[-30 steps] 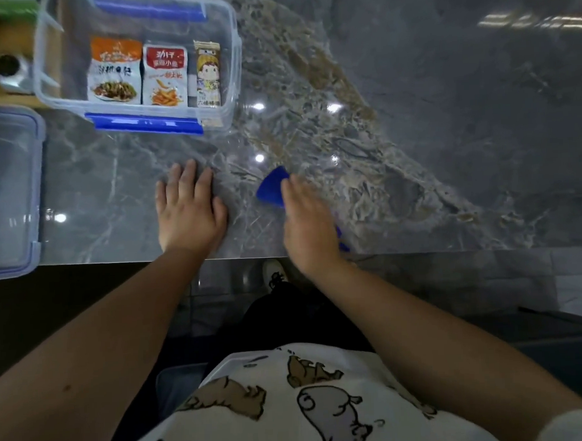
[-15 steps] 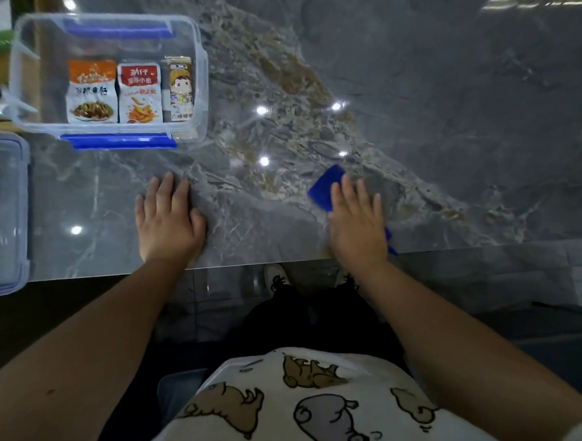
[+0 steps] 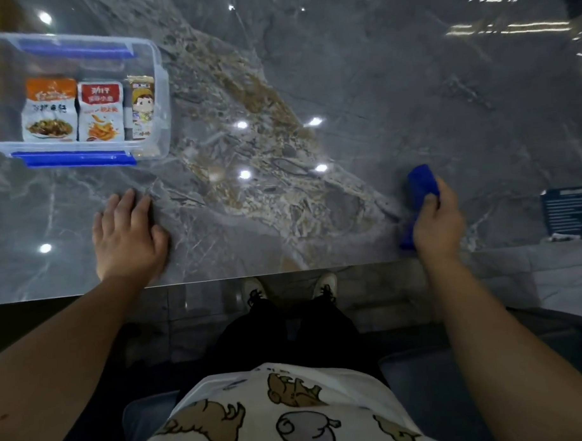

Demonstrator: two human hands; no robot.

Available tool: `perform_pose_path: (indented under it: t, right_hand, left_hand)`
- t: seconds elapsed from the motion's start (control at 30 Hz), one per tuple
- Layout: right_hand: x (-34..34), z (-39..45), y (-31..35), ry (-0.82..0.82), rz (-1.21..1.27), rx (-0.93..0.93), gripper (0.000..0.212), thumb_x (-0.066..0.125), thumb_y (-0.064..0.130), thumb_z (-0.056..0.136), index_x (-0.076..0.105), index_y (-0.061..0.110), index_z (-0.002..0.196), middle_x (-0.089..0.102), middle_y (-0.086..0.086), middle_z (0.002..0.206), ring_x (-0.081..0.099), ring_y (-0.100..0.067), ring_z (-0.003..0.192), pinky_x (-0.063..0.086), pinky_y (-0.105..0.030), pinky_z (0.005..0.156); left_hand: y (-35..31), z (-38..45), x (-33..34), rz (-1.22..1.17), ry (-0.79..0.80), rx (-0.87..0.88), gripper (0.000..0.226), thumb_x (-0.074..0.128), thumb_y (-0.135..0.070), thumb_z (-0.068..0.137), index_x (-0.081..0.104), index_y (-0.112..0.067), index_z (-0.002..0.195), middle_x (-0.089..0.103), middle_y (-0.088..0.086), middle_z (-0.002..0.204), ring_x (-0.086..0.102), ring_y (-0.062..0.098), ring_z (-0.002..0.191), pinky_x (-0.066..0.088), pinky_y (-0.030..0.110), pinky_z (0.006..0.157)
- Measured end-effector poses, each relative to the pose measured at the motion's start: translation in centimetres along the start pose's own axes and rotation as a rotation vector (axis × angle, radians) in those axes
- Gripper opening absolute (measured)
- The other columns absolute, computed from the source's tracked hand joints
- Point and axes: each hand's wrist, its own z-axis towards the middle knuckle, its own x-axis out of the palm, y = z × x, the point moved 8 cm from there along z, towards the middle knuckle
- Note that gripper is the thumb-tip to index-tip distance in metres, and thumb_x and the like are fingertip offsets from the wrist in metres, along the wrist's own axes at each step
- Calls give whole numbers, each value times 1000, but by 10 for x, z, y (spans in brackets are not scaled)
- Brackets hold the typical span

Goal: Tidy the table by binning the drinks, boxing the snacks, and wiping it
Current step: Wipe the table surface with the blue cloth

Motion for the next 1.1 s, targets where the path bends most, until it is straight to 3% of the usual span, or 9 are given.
perform_pose_path:
  t: [0.07,0.17,0.27,0.37,0.5,0.63,0.73,0.87,1.1]
  right_hand:
    - [-31,22,-9,-80,108,39,37,39,18,97,50,8,130,57,-11,126,52,-19,113,36,-17,92]
    - [-67,57,-29,-170,9,76,39,38,19,97,50,7,132,57,-14,129,53,-25,117,38,-28,97]
    - [-52,66,-48,-20,-162,65,42,37,20,100,41,6,139,47,-18,141,44,-31,128,31,-32,105]
    - [-4,51,-48,199,-387,-71,49,35,17,101,25,-1,145,20,-23,154,19,-36,142,17,-44,116]
    - [34,15,-24,233,-544,-199,53,42,11,95,26,-5,143,20,-28,152,20,-44,140,18,-53,112]
    - [82,-56,25,330,-515,-364,56,48,4,88,31,-4,141,25,-28,151,24,-43,139,19,-56,112]
    - [120,-103,65,402,-547,-494,60,49,7,87,28,0,143,24,-25,152,22,-41,141,20,-56,114]
    - [165,-153,114,479,-475,-624,67,43,11,85,18,10,146,18,-16,157,13,-33,144,8,-49,116]
    - [200,-204,171,612,-283,-740,56,36,6,90,26,8,145,23,-12,156,17,-28,144,8,-45,118]
  left_hand:
    - [-1,0,-1,-5,0,0,60,35,-41,85,36,-20,141,32,11,152,19,30,144,-6,30,115]
    - [-2,0,-2,-8,-9,-4,61,35,-41,84,37,-19,141,32,12,153,19,30,144,-5,30,115]
    - [-3,0,-3,-13,-8,-3,61,34,-41,84,37,-19,141,33,12,152,20,31,143,2,36,116]
    - [-6,0,-5,-6,-14,0,61,35,-40,85,38,-17,141,34,13,152,21,32,143,4,38,116]
    - [-7,0,-5,6,4,-4,62,35,-40,84,37,-18,142,34,13,152,21,32,142,-4,31,116]
    - [-7,0,-6,14,15,-4,62,35,-40,85,36,-18,142,33,12,153,20,32,143,-7,30,116]
    - [-7,0,-5,9,24,-2,62,35,-40,85,37,-18,143,32,12,153,19,31,144,4,42,117]
    - [-9,0,-5,1,36,8,61,36,-40,87,35,-18,144,31,12,154,18,31,144,8,48,117]
    - [-12,-1,-9,-10,50,12,63,33,-40,87,35,-16,145,30,14,155,17,33,145,8,50,118]
